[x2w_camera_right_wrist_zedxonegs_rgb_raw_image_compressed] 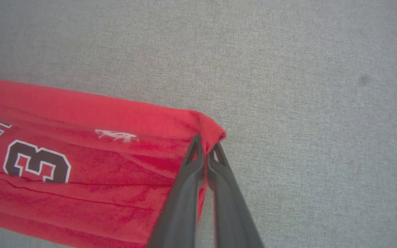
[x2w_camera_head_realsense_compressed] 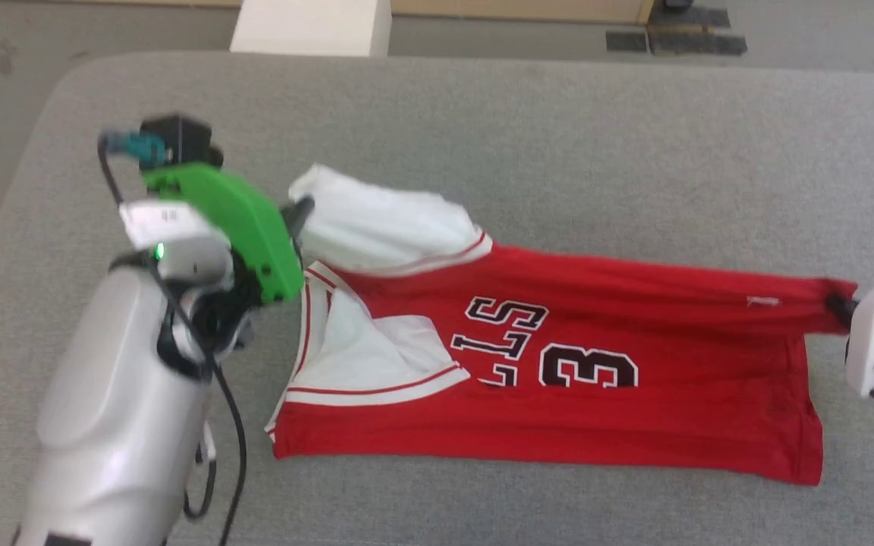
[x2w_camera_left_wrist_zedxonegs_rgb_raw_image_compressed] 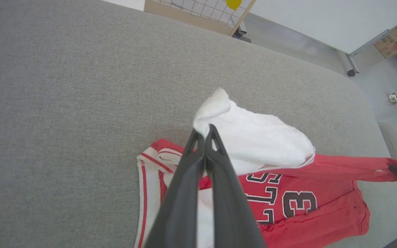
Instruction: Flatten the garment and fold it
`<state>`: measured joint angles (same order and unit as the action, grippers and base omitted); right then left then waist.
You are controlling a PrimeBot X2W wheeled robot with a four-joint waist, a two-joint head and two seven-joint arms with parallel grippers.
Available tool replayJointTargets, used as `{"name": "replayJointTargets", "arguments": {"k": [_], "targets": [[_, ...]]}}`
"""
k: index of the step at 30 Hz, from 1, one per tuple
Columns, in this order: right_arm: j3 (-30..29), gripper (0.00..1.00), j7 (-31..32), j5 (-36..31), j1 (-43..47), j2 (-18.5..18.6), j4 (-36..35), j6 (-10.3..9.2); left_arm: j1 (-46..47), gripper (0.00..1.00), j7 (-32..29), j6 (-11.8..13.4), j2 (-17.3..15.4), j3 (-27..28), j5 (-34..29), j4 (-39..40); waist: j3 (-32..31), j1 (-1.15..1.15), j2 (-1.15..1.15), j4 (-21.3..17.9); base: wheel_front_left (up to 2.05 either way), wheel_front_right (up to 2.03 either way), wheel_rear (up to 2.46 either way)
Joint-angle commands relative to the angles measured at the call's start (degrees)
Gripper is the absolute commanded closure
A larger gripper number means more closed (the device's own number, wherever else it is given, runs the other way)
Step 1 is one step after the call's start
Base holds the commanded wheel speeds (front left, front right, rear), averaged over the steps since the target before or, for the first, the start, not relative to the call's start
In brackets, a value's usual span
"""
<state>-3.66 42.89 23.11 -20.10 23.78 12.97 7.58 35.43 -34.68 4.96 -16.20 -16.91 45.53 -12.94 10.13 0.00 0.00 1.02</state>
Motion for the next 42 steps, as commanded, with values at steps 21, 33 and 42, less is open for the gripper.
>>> {"name": "replayJointTargets", "arguments": {"k": [21, 33, 42], "targets": [[2.5, 1.00, -2.1, -1.7, 6.7, -2.3, 6.5, -0.09, -21.1, 1.00, 2.7, 5.6, 1.8, 2.9, 5.1, -2.0, 1.7, 0.00, 0.00, 1.1, 0.00, 0.00, 0.00], [2.3, 0.00, -2.9, 0.1, 6.8, -1.6, 3.9, -0.09, -18.6, 0.00, 3.0, 5.4, -1.1, 3.3, 3.7, -3.5, -3.8, 0.00, 0.00, -0.4, 0.00, 0.00, 0.00], [-2.8, 0.00, 0.9, 2.9, 9.2, 1.5, -4.4, -0.09, -16.1, 0.00, 5.5, 7.5, -4.7, 5.4, 0.8, 6.1, -7.6, 0.00, 0.00, -1.0, 0.00, 0.00, 0.00]]}}
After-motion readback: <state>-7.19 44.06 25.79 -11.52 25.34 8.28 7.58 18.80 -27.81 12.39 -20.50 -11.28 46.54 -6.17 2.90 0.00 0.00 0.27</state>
